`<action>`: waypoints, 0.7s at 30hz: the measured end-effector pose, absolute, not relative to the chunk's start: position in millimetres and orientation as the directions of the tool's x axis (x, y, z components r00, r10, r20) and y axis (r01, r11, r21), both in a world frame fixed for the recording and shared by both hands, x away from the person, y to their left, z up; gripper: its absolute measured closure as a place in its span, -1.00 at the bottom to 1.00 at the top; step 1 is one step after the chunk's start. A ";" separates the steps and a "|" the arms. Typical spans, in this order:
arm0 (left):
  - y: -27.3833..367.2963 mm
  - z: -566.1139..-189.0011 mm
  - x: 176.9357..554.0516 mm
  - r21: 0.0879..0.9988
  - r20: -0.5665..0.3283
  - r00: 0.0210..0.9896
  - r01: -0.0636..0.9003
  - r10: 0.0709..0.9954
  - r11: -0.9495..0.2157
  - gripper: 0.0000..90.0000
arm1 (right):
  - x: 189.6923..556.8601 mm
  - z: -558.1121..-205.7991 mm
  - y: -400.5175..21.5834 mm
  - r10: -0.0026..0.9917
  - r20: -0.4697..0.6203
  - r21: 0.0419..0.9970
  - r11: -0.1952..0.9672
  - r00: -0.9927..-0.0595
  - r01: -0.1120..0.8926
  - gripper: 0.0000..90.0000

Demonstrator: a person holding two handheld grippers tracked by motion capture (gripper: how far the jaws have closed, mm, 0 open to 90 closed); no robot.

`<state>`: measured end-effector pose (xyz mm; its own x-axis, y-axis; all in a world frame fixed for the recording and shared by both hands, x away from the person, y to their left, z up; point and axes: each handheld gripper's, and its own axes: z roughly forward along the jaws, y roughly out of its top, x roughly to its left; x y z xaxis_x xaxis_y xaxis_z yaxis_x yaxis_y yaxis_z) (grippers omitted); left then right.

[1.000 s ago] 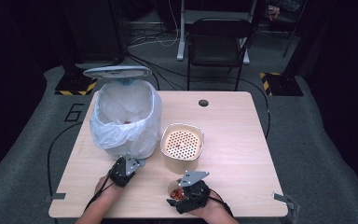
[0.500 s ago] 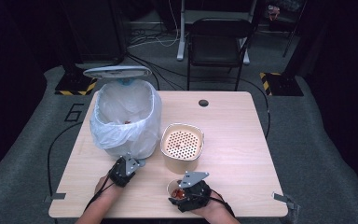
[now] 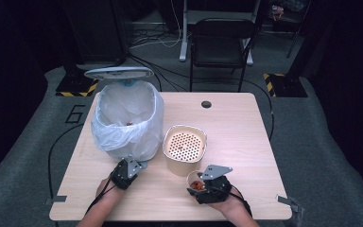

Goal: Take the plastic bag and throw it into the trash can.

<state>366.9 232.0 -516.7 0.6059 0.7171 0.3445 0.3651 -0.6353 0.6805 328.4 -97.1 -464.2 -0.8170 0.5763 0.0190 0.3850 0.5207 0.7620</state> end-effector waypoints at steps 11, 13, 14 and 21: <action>232.0 -516.8 367.0 0.681 0.347 0.605 0.363 0.717 -0.636 1.00 | 356.1 -464.1 -144.7 0.730 0.015 0.779 0.420 -0.684 0.466 -0.28; 232.1 -516.8 367.0 0.681 0.347 0.605 0.363 0.717 -0.636 1.00 | 362.0 -464.6 -152.0 0.752 0.012 0.778 0.407 -0.659 0.478 -0.28; 232.2 -516.6 367.1 0.680 0.344 0.608 0.364 0.715 -0.637 1.00 | 364.9 -464.7 -155.9 0.760 0.010 0.779 0.401 -0.649 0.482 -0.28; 231.9 -516.8 366.7 0.681 0.345 0.605 0.365 0.718 -0.635 1.00 | 384.3 -465.4 -176.4 0.815 -0.009 0.783 0.367 -0.580 0.503 -0.28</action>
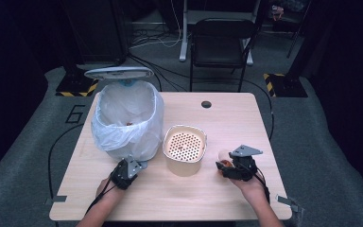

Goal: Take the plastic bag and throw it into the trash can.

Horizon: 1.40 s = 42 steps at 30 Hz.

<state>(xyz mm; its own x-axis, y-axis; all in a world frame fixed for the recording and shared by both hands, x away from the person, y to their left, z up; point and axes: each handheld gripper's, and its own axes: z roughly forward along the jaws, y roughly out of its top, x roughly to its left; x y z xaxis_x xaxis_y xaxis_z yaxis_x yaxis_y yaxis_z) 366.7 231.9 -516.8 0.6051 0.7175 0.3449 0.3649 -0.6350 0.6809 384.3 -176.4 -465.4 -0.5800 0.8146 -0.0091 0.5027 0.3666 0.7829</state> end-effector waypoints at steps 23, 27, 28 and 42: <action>231.7 -516.9 366.5 0.681 0.345 0.604 0.365 0.718 -0.634 1.00 | 401.4 -479.1 -194.8 0.880 0.065 0.783 0.248 -0.471 0.571 -0.94; 231.7 -517.0 366.6 0.682 0.345 0.604 0.365 0.719 -0.634 1.00 | 399.9 -477.2 -194.6 0.884 0.069 0.780 0.242 -0.463 0.577 -1.00; 231.7 -517.0 366.5 0.681 0.345 0.604 0.365 0.718 -0.634 1.00 | 400.0 -476.9 -195.0 0.882 0.062 0.781 0.248 -0.467 0.573 -1.00; 231.7 -516.8 366.8 0.680 0.349 0.603 0.363 0.717 -0.637 1.00 | 392.8 -427.3 -181.5 0.850 0.036 0.824 0.272 -0.525 0.497 -0.63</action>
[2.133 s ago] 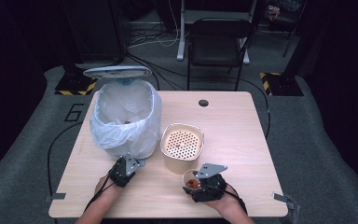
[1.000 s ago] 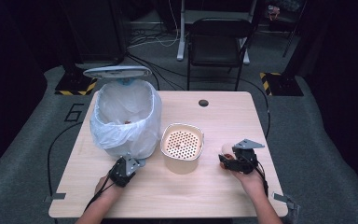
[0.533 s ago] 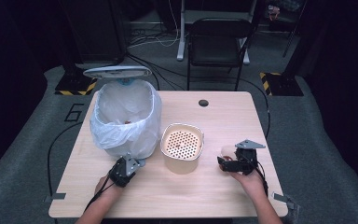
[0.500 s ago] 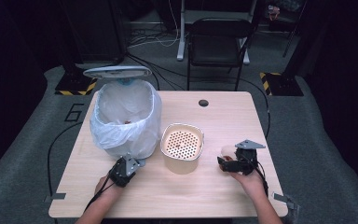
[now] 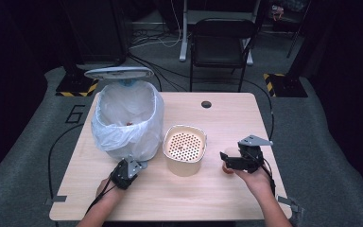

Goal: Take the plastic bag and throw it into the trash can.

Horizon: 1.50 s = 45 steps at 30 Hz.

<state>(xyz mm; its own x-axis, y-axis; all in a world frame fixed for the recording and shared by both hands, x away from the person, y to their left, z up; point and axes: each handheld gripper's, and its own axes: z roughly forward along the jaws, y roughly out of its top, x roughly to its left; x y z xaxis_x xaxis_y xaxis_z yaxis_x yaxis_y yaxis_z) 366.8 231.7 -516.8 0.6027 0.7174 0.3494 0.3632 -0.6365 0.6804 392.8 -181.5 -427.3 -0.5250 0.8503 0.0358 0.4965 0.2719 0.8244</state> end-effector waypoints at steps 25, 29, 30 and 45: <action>231.9 -516.8 366.7 0.680 0.353 0.605 0.359 0.714 -0.640 1.00 | 448.0 -411.9 -114.6 0.795 0.124 0.788 0.285 -0.594 0.546 0.07; 231.7 -517.0 366.3 0.680 0.347 0.605 0.364 0.717 -0.637 1.00 | 453.3 -415.1 -111.0 0.800 0.142 0.763 0.287 -0.583 0.579 0.11; 231.9 -516.8 366.7 0.680 0.352 0.605 0.359 0.714 -0.639 1.00 | 455.0 -416.4 -110.5 0.800 0.140 0.757 0.293 -0.584 0.584 0.12; 231.5 -516.7 366.2 0.674 0.355 0.610 0.359 0.709 -0.646 1.00 | 443.1 -417.8 -102.8 0.781 0.088 0.724 0.376 -0.618 0.578 0.49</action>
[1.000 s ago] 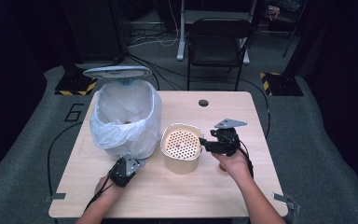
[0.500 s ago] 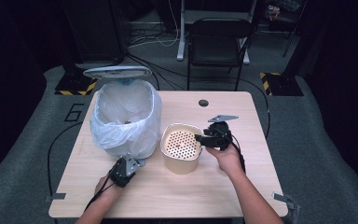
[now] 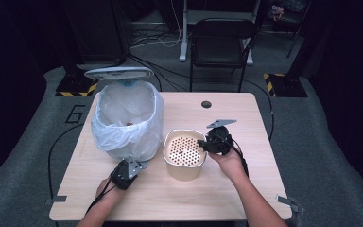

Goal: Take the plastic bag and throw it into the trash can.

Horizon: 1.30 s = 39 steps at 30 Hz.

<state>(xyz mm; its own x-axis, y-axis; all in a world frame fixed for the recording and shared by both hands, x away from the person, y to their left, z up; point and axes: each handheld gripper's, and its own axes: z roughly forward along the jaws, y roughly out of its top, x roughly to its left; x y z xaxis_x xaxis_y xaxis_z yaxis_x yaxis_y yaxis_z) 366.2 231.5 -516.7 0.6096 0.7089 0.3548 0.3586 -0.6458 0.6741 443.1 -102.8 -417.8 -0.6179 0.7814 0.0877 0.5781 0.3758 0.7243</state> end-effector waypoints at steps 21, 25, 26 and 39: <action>230.7 -516.7 365.6 0.673 0.352 0.606 0.367 0.714 -0.643 1.00 | 385.0 -420.4 -123.2 0.738 0.039 0.748 0.425 -0.674 0.510 0.34; 230.7 -516.8 365.6 0.673 0.352 0.604 0.367 0.715 -0.642 1.00 | 381.4 -412.4 -126.7 0.745 0.048 0.767 0.399 -0.666 0.502 0.00; 230.7 -516.7 365.7 0.673 0.353 0.605 0.367 0.714 -0.643 1.00 | 381.0 -409.4 -128.2 0.742 0.037 0.775 0.401 -0.669 0.488 -0.04; 230.9 -516.7 366.0 0.673 0.356 0.606 0.362 0.711 -0.645 1.00 | 392.6 -405.5 -169.7 0.824 0.003 0.826 0.318 -0.567 0.466 -0.51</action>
<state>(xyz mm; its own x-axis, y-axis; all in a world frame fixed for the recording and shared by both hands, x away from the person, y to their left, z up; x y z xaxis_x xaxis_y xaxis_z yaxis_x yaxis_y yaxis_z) 366.0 230.9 -516.7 0.6061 0.7113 0.3559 0.3618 -0.6450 0.6731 392.6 -169.7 -405.5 -0.5667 0.8239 0.0027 0.4662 0.3179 0.8256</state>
